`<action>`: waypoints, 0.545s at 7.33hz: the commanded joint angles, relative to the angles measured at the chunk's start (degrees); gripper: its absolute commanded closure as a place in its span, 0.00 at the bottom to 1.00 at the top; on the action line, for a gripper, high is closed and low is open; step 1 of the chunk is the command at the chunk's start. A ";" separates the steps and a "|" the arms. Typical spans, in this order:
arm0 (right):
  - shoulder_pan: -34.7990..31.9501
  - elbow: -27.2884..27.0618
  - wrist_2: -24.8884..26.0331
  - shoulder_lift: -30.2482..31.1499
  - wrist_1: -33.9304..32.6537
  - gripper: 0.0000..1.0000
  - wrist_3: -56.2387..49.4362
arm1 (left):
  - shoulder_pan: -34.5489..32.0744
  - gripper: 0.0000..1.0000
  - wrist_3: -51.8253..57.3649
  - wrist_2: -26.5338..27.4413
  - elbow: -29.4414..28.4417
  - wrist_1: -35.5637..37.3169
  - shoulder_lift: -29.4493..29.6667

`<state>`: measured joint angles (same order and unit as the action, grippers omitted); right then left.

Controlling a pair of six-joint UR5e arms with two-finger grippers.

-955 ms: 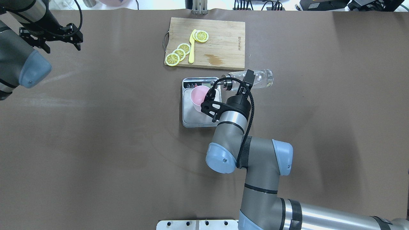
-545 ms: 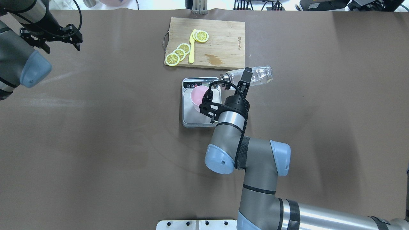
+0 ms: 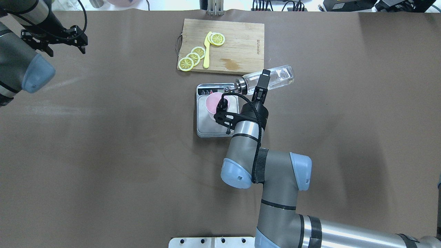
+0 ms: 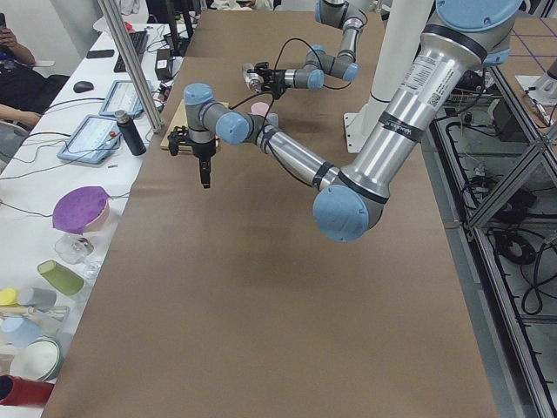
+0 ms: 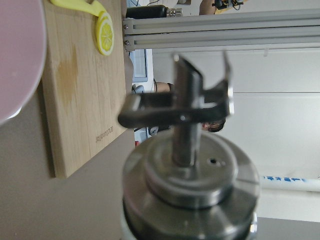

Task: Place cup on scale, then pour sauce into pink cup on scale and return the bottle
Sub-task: 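Tilt the bottle spout down into the pink cup with the right gripper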

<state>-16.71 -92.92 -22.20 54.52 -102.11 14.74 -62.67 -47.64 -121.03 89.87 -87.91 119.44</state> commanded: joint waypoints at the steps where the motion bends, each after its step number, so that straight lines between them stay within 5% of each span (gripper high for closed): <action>1: 0.18 1.51 3.12 -0.03 0.33 1.00 -0.24 | -0.43 0.01 -0.09 -0.26 -0.31 -0.33 0.00; 4: 0.45 1.95 4.97 0.32 0.24 1.00 -0.24 | -0.61 0.01 0.00 -0.26 -0.83 -0.59 0.00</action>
<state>-16.35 -91.28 -18.18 54.69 -101.87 14.51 -63.19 -47.66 -121.28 89.34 -88.34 119.44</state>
